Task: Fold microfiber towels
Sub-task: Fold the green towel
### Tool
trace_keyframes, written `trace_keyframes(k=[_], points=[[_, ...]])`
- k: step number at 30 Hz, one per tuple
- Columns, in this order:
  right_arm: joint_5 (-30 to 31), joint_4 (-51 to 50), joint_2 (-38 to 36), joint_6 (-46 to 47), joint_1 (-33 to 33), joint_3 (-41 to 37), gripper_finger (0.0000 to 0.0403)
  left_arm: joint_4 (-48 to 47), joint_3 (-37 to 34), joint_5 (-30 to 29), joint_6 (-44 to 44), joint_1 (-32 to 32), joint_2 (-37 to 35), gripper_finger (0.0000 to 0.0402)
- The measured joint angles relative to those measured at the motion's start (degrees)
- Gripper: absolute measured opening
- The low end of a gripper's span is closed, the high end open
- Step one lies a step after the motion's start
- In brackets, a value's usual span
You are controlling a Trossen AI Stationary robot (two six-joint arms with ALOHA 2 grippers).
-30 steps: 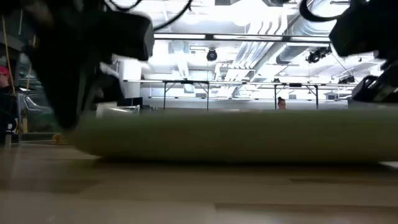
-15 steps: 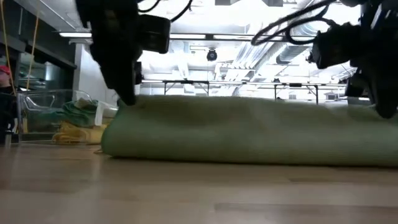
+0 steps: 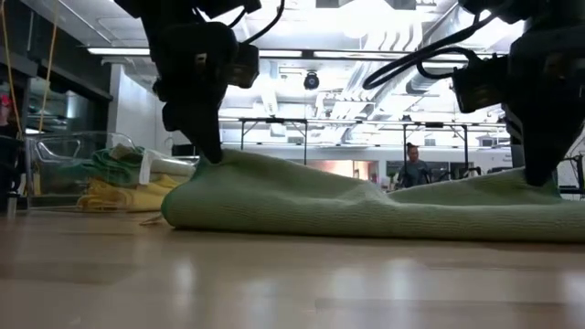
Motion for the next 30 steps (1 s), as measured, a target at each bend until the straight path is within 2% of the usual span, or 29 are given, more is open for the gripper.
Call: trace_keyframes(k=[7,18,30], points=[[0.2,-0.9,0.0,1.6,0.0,0.0,0.0,-1.5,0.0,-1.5,-0.6,-0.8,0.0,0.0003],[1.8,-2.0,0.0,2.4,0.0,0.1,0.0,-2.4,0.0,-7.8,-0.5,-1.2,0.0,0.0005],[2.3,-2.0,0.0,2.2,0.0,0.1,0.0,-2.4,0.0,-8.2,0.5,-1.2,0.0,0.0046]])
